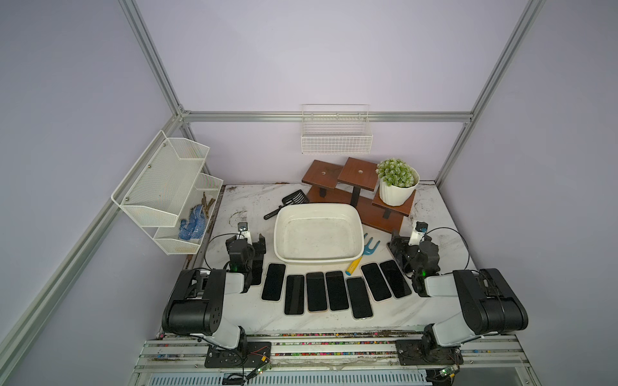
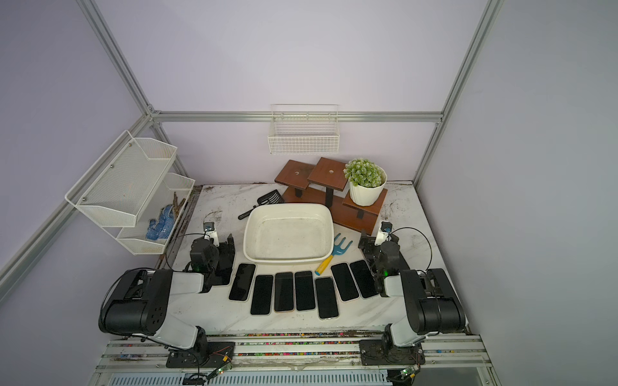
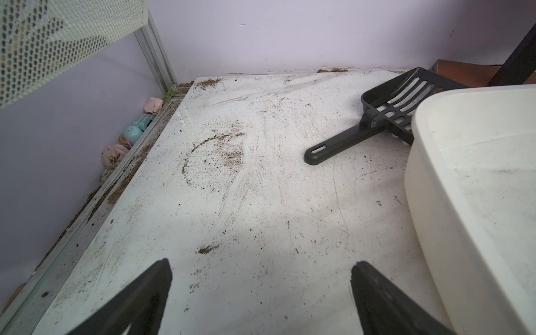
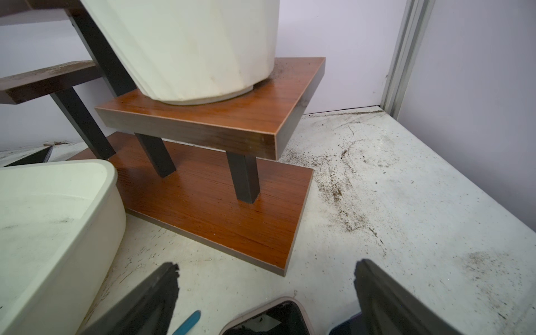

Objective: Take the phone out of the storage box
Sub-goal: Pick up the phone from the storage box.

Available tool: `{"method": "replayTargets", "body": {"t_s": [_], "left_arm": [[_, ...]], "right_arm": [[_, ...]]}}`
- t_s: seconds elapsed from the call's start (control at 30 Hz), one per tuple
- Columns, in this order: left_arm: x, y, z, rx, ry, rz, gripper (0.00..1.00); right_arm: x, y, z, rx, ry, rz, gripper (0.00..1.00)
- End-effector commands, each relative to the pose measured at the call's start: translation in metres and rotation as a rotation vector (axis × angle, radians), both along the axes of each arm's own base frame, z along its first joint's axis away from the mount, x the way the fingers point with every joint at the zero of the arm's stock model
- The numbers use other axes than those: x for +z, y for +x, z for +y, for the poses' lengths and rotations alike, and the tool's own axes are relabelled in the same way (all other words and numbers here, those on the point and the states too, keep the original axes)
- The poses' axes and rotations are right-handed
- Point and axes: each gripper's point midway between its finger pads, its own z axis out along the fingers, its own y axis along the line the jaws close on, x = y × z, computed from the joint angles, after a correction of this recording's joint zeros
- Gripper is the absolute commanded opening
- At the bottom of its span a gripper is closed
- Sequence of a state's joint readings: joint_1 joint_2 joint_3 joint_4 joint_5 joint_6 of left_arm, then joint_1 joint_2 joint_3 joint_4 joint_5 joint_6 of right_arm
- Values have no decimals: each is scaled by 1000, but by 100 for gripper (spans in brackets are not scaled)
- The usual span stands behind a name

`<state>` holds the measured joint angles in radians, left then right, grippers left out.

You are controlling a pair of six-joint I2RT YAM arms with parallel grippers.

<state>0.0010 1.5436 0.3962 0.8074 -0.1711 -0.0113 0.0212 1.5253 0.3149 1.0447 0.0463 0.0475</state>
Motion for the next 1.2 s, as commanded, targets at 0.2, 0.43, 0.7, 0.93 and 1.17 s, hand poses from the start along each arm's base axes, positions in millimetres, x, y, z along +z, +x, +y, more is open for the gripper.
{"method": "replayTargets", "body": {"t_s": [0.2,0.43,0.7,0.93,1.17], "left_arm": [[13,6,1,-15,-13,-51,100],[13,6,1,-16,-13,-54,100],[13,6,1,-16,-13,-54,100],[13,6,1,-16,-14,-55,100],[13,6,1,-16,-13,-55,100]], "right_arm": [[7,1,2,21,-20,-35,100],[3,1,2,21,-19,-41,100],[3,1,2,21,-20,-36,100],[2,1,2,21,-20,-35,100],[1,3,2,21,-17,-33,100]]}}
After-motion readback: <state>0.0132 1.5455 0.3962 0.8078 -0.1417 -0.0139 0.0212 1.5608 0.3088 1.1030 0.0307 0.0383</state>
